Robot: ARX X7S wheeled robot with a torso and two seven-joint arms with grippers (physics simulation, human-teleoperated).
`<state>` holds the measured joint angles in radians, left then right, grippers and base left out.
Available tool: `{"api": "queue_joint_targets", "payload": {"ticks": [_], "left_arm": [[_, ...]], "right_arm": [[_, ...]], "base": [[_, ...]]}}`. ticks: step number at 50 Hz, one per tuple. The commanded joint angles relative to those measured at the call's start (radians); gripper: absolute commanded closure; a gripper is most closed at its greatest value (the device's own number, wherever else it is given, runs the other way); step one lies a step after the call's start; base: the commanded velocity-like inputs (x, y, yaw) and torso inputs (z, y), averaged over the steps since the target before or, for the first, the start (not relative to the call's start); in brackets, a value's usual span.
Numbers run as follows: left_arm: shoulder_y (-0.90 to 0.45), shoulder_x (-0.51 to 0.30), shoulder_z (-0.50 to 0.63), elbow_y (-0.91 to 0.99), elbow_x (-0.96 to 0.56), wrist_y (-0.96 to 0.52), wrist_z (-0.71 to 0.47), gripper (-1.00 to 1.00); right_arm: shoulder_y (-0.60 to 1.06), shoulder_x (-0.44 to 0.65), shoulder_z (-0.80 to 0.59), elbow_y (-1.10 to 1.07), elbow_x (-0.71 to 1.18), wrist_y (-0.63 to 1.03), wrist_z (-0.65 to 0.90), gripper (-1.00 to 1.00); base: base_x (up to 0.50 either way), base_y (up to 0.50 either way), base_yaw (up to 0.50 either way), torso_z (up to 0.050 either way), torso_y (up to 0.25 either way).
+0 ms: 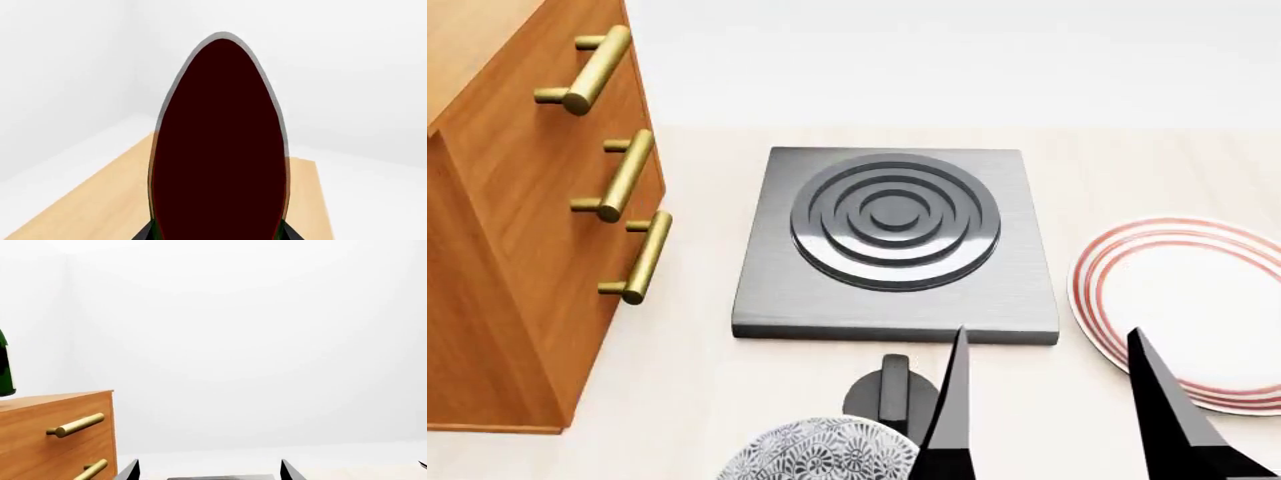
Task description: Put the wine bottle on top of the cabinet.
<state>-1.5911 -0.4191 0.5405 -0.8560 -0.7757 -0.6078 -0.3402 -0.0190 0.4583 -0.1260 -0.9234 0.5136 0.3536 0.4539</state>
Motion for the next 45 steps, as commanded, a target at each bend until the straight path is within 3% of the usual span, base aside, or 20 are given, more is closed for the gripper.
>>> {"api": "queue_joint_targets", "payload": {"ticks": [1,45], "left_arm": [[0.063,-0.019,-0.033,0.061,-0.034,0.007,-0.039,1.00],[0.137,-0.026,-0.054,0.072,-0.049,0.031,-0.053,1.00]], "right_arm": [[0.000,0.005,-0.008,0.003,0.001,-0.007,0.003,-1.00],[0.014,0.014,-0.053,0.023,-0.009,-0.019,0.013,-1.00]], "base": [[0.00,0.00,0.00,0.000,0.010],[0.00,0.00,0.00,0.000,0.000]]}}
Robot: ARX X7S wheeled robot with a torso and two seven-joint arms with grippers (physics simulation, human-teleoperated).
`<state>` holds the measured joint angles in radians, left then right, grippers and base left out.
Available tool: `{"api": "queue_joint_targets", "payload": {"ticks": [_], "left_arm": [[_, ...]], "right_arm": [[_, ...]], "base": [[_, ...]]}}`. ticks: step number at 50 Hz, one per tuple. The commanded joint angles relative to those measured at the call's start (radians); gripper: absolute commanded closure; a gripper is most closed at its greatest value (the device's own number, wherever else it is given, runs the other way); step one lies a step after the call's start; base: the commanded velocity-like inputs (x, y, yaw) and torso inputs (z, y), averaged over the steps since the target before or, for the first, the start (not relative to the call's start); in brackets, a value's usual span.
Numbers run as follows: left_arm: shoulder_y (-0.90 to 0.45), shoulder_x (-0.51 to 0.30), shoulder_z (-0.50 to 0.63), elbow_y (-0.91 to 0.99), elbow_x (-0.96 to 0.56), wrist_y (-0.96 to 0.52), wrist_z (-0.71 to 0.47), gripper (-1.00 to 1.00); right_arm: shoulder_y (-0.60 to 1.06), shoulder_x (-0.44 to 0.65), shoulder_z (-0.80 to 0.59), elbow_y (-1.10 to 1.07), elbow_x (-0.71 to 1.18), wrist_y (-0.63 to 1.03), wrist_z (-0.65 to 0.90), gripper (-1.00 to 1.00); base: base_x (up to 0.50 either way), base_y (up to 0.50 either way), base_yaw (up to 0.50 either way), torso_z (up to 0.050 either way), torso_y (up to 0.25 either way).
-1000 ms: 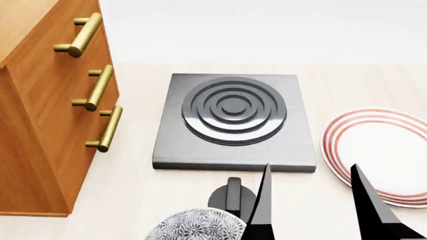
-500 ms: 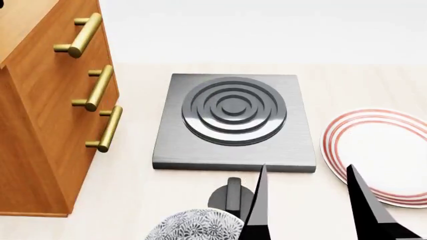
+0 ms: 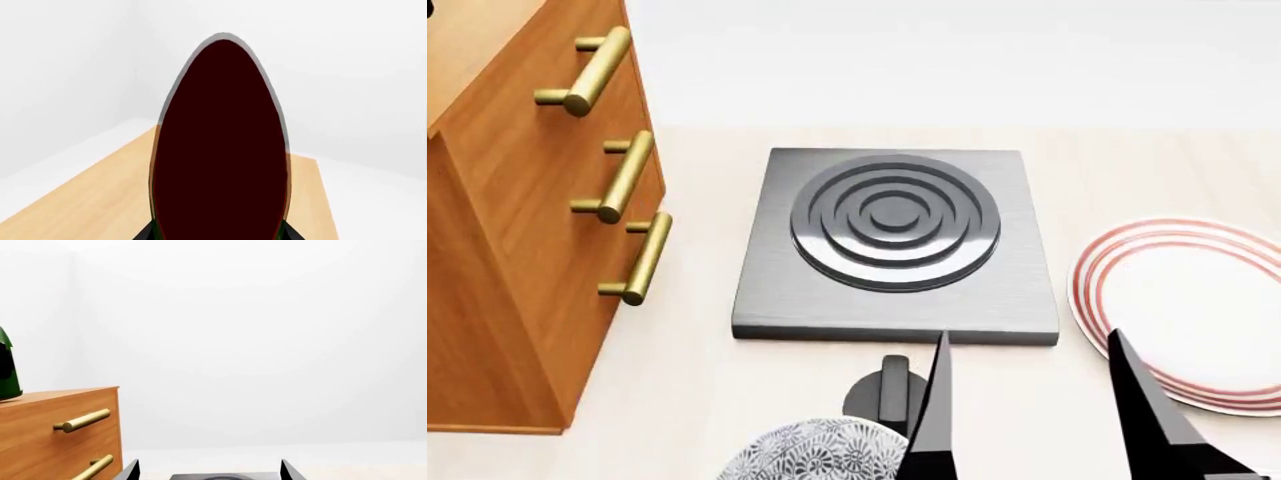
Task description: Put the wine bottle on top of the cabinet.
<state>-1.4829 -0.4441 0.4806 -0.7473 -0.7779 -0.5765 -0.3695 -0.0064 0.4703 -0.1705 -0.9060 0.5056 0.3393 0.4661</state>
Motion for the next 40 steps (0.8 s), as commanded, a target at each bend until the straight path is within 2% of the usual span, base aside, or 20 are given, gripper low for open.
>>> {"api": "queue_joint_targets", "payload": {"ticks": [1,36,40], "left_arm": [[0.028,-0.001,0.005,-0.037,-0.048,-0.005,-0.025,-1.00],[0.026,0.012,0.007,-0.049,-0.037,0.023,-0.011,-1.00],[0.036,0.006,0.009,-0.006,-0.017,0.068,-0.026,-1.00]], "right_arm": [[0.002,0.003,-0.008,0.004,0.000,-0.003,0.003,-1.00],[0.008,0.013,-0.030,0.010,0.001,-0.012,0.012,-1.00],[0.014,0.011,-0.039,0.011,-0.001,-0.009,0.013,-1.00]], "base": [[0.00,0.00,0.00,0.000,0.000],[0.00,0.00,0.00,0.000,0.000],[0.00,0.00,0.00,0.000,0.000]]}}
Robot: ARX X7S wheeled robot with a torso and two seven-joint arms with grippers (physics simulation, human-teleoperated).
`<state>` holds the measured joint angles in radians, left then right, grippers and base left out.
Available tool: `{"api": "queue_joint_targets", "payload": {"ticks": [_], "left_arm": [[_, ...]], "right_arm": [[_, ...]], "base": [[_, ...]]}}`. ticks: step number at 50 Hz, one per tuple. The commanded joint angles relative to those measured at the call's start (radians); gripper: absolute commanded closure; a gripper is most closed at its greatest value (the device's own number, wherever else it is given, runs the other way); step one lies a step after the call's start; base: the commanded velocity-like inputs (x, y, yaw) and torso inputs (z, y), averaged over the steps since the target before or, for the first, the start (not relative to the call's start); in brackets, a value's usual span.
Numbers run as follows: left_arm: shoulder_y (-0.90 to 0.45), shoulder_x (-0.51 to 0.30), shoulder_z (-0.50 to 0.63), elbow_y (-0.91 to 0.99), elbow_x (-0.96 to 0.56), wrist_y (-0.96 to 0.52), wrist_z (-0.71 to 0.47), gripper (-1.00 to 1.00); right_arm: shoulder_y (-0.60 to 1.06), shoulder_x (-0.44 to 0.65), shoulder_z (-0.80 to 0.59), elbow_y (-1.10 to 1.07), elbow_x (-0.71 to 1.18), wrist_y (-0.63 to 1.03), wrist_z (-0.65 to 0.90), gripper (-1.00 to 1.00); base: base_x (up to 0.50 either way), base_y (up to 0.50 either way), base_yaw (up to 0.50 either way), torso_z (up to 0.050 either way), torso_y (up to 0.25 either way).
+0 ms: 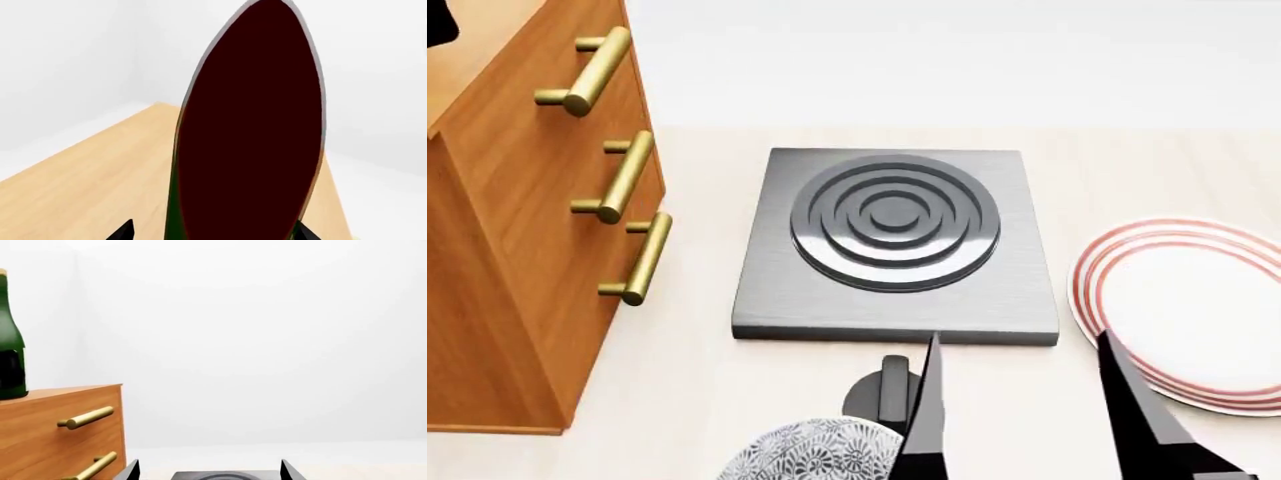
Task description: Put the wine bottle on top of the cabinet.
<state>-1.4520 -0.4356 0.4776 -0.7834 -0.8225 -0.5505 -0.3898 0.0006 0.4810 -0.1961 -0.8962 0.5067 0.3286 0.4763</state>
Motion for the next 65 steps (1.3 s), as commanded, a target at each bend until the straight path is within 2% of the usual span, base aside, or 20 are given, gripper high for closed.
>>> {"api": "queue_joint_targets", "payload": {"ticks": [1,18,26,31,34,39,48,50,51,53,59,65], "left_arm": [[0.003,-0.003,0.014,0.035,0.031,0.052,0.003,-1.00],[0.141,-0.151,0.033,0.526,0.025,0.011,-0.116,-1.00],[0.200,-0.251,0.061,0.860,0.044,-0.006,-0.177,-1.00],[0.297,-0.338,0.036,1.116,-0.002,-0.030,-0.272,-1.00],[0.377,-0.366,-0.002,1.227,-0.053,0.000,-0.319,-1.00],[0.548,-0.428,-0.011,1.444,-0.044,0.073,-0.388,-1.00],[0.830,-0.423,0.009,1.628,0.054,0.250,-0.464,-1.00],[0.856,-0.418,0.040,1.639,0.108,0.246,-0.468,-1.00],[0.915,-0.391,0.075,1.637,0.156,0.300,-0.447,-1.00],[0.953,-0.378,0.126,1.654,0.239,0.295,-0.454,-1.00],[1.068,-0.365,0.153,1.717,0.290,0.344,-0.518,-1.00],[1.151,-0.326,0.238,1.695,0.373,0.393,-0.499,-1.00]], "right_arm": [[0.006,-0.001,-0.016,0.004,-0.004,-0.001,0.001,-1.00],[0.019,-0.001,-0.052,-0.001,-0.016,0.011,0.005,-1.00],[0.021,0.003,-0.055,-0.009,-0.013,0.011,0.009,-1.00],[0.027,-0.002,-0.070,-0.003,-0.022,0.010,0.009,-1.00],[0.031,-0.009,-0.089,0.010,-0.034,0.005,0.002,-1.00],[0.033,-0.009,-0.098,0.011,-0.038,0.005,0.002,-1.00],[0.042,-0.018,-0.114,0.020,-0.040,0.004,0.002,-1.00],[0.049,-0.019,-0.126,0.009,-0.044,0.014,0.005,-1.00],[0.052,-0.026,-0.142,0.009,-0.059,0.013,0.005,-1.00],[0.058,-0.030,-0.161,0.009,-0.078,0.017,0.006,-1.00],[0.063,-0.027,-0.165,-0.004,-0.080,0.017,0.009,-1.00],[0.075,-0.035,-0.192,-0.011,-0.101,0.021,0.012,-1.00]], "base": [[0.00,0.00,0.00,0.000,0.000],[0.00,0.00,0.00,0.000,0.000],[0.00,0.00,0.00,0.000,0.000],[0.00,0.00,0.00,0.000,0.000],[0.00,0.00,0.00,0.000,0.000],[0.00,0.00,0.00,0.000,0.000],[0.00,0.00,0.00,0.000,0.000],[0.00,0.00,0.00,0.000,0.000],[0.00,0.00,0.00,0.000,0.000],[0.00,0.00,0.00,0.000,0.000],[0.00,0.00,0.00,0.000,0.000],[0.00,0.00,0.00,0.000,0.000]]}}
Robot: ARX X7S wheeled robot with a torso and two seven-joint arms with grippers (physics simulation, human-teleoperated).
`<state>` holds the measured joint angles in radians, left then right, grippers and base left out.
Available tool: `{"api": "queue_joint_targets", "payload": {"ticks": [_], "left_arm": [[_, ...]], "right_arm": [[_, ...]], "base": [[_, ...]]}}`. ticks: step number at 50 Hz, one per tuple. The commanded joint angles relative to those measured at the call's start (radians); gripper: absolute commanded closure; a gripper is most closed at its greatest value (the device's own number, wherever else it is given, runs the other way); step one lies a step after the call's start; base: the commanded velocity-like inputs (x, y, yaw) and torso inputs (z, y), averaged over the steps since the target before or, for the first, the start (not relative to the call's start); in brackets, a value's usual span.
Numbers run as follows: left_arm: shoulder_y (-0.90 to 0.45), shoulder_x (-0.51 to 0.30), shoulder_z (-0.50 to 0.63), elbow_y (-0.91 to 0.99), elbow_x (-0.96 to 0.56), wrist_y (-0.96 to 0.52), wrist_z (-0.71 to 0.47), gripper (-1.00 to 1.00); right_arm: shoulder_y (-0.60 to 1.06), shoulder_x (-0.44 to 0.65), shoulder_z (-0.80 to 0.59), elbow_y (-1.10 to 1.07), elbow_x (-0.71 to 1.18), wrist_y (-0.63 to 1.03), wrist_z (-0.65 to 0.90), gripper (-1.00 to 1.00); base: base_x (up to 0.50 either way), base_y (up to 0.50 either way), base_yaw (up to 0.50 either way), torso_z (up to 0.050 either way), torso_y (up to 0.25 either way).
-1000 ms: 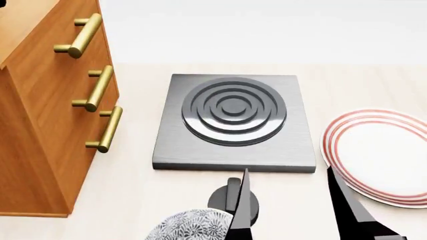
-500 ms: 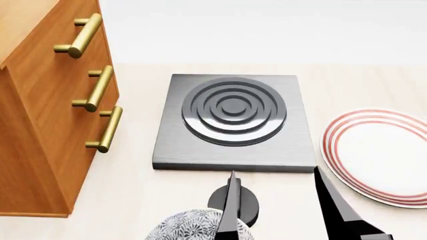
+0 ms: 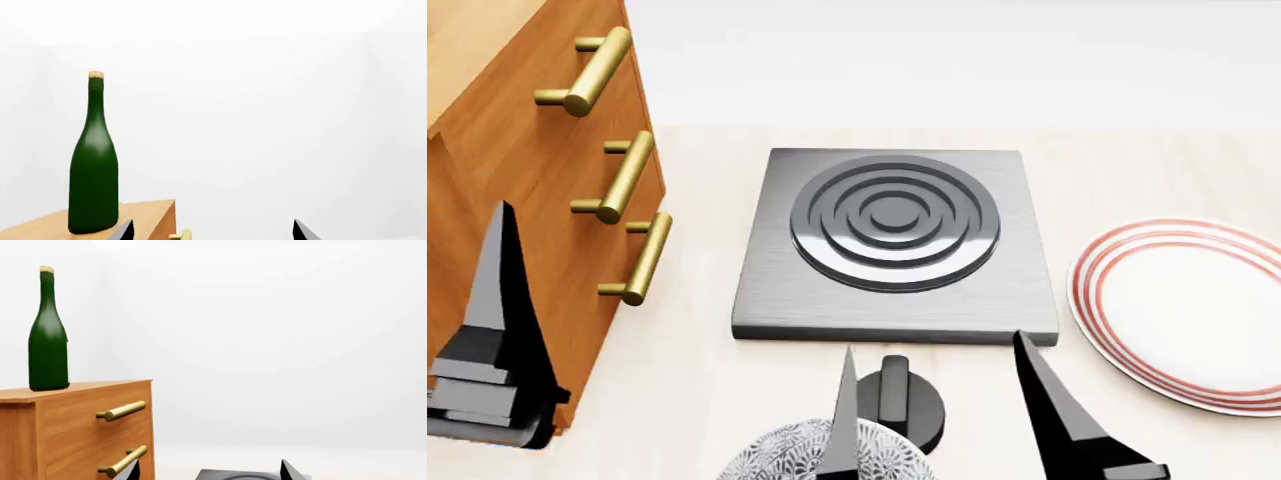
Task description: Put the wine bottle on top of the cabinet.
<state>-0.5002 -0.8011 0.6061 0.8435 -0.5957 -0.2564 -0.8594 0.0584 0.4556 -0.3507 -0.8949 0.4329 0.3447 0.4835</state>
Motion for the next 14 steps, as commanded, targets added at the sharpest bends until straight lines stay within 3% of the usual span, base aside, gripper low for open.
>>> {"api": "queue_joint_targets", "payload": {"ticks": [1,14], "left_arm": [[0.202,0.043,0.113,0.064,0.144,0.106,-0.024,-1.00],[0.201,0.106,0.190,0.004,0.188,0.108,0.028,-1.00]], "right_arm": [[0.018,-0.009,-0.038,-0.013,-0.027,0.006,0.006,-1.00],[0.028,-0.004,-0.036,-0.020,-0.028,0.010,0.019,-1.00]], "base": [[0.00,0.00,0.00,0.000,0.000],[0.00,0.00,0.00,0.000,0.000]]}}
